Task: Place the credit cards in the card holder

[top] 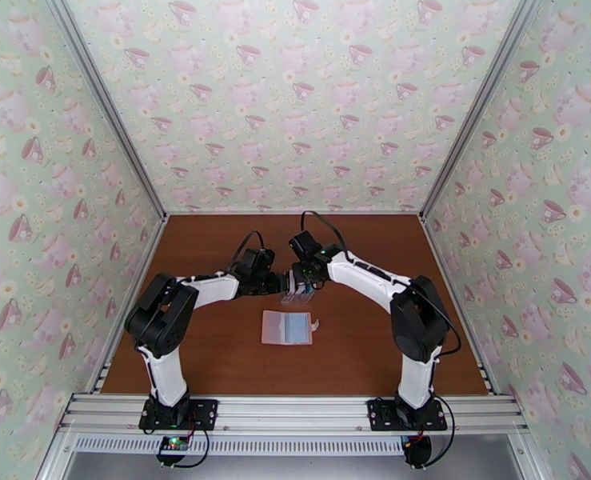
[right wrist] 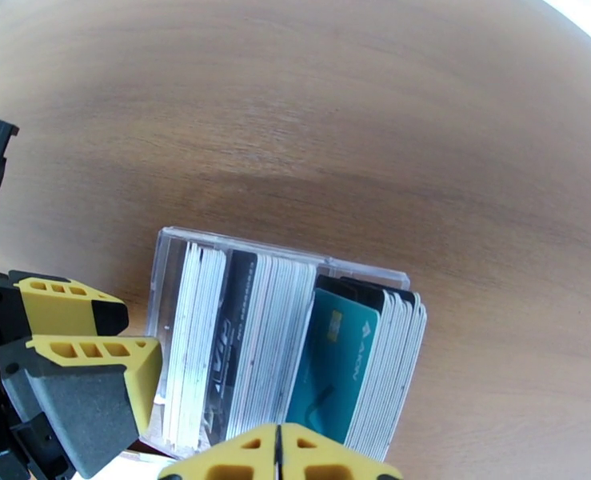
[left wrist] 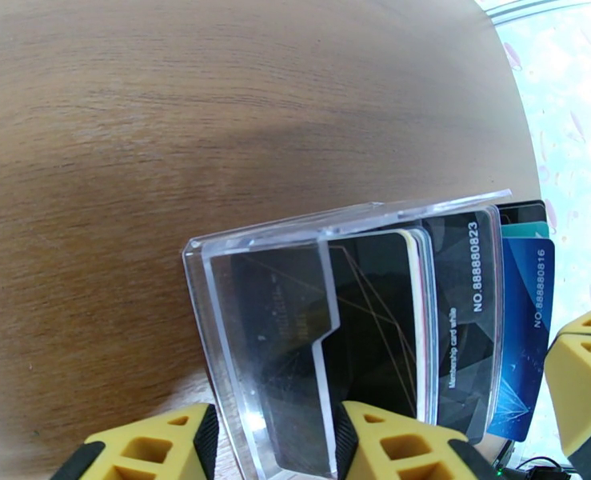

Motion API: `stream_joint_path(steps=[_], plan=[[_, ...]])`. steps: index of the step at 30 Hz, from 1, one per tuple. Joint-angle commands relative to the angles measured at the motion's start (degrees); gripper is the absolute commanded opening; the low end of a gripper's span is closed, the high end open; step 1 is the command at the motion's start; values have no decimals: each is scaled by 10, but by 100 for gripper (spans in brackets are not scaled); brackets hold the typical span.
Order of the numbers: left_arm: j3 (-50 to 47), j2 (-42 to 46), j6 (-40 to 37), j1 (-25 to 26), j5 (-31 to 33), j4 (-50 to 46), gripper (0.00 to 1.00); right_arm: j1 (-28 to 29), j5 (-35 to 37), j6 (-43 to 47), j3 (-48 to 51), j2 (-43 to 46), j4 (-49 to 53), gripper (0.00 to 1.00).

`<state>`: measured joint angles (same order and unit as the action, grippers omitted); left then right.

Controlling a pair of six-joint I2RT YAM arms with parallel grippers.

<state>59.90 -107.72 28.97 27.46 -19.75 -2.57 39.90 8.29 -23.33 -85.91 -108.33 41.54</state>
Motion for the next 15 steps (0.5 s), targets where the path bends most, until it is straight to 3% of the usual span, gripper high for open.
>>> stream_joint_path(steps=[1,15], plan=[[8,-13,-1,-4,4,-29,45,5,-17,-7,-5,-12,9,14],[8,-13,0,-4,2,-28,45,5,-9,-7,1,-12,13,18]])
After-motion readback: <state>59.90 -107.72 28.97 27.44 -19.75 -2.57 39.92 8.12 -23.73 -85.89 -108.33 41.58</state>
